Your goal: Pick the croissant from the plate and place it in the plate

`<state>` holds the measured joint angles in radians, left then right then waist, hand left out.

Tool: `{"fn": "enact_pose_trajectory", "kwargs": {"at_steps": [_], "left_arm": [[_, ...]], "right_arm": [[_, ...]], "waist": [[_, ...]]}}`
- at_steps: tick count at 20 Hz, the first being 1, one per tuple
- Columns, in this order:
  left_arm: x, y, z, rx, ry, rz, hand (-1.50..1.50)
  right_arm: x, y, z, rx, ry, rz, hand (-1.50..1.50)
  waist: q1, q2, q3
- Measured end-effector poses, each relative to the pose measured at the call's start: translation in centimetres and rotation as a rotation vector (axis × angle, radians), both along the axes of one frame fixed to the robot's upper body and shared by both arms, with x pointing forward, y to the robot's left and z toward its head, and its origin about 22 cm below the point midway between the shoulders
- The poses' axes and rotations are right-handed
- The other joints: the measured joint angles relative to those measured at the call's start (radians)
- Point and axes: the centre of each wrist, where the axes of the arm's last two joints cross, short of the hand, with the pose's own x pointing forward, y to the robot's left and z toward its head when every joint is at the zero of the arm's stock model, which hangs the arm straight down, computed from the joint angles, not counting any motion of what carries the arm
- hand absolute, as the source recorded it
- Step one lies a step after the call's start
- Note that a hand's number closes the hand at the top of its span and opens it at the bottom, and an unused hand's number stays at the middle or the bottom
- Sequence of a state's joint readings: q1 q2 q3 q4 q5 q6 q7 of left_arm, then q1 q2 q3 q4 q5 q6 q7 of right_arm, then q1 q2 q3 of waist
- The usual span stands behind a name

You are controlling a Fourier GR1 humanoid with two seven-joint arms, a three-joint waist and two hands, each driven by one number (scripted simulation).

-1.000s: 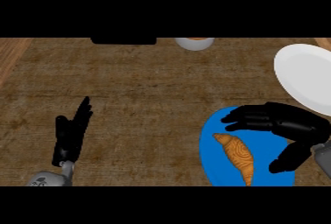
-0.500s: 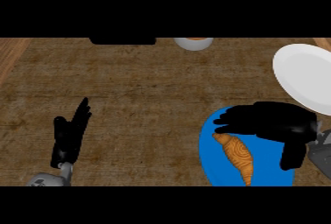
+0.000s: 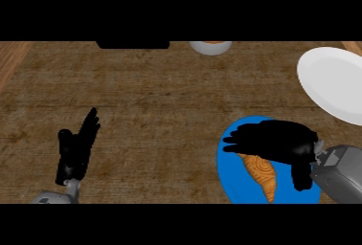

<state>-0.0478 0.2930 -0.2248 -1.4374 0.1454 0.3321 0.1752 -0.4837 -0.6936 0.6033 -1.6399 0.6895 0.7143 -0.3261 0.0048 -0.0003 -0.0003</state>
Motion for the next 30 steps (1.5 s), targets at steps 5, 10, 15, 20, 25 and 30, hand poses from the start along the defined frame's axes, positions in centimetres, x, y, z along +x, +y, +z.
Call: {"fn": "enact_pose_trajectory", "kwargs": {"at_steps": [5, 10, 15, 20, 25, 30], "left_arm": [[-0.1, 0.1, 0.2, 0.004, 0.004, 0.002, 0.00], [-0.2, 0.5, 0.6, 0.007, 0.001, 0.001, 0.00], [0.1, 0.3, 0.5, 0.007, 0.003, -0.001, 0.00], [0.2, 0.0, 1.0, 0.013, 0.003, -0.001, 0.00], [0.2, 0.3, 0.7, 0.009, 0.006, 0.001, 0.00], [0.0, 0.1, 1.2, 0.009, 0.002, 0.000, 0.00]], "right_arm": [[-0.1, -0.1, -0.6, -0.031, -0.013, -0.002, -1.50], [0.0, 1.1, -1.6, -0.046, -0.014, -0.004, -1.50], [0.3, 0.3, -3.3, -0.063, -0.006, -0.004, -1.50], [0.1, 0.8, -4.9, -0.078, -0.006, -0.005, -1.50], [0.0, 1.4, -5.5, -0.083, -0.025, 0.027, 1.50], [0.5, 0.9, -6.1, -0.026, -0.063, 0.078, 1.50]], "waist": [[-0.001, 0.000, 0.000], [0.000, 0.000, 0.000], [-0.001, 0.001, 0.000], [-0.001, 0.000, 0.000], [0.000, 0.000, 0.000], [0.001, -0.002, -0.001]]}}
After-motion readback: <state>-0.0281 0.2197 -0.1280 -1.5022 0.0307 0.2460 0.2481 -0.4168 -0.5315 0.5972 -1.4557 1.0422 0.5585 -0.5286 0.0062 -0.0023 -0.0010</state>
